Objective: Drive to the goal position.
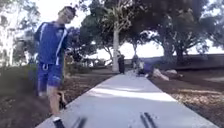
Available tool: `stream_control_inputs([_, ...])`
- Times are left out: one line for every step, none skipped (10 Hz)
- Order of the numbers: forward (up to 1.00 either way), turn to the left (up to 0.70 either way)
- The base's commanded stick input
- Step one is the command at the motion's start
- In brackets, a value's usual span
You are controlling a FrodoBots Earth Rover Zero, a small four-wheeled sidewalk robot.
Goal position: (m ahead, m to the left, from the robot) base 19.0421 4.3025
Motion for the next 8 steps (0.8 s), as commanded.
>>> stream_control_inputs([0.98,-0.39])
stream_control_inputs([0.98,0.00])
stream_control_inputs([0.98,0.00])
stream_control_inputs([0.98,0.00])
stream_control_inputs([0.98,0.00])
stream_control_inputs([0.97,0.00])
stream_control_inputs([0.98,0.00])
stream_control_inputs([0.98,-0.16])
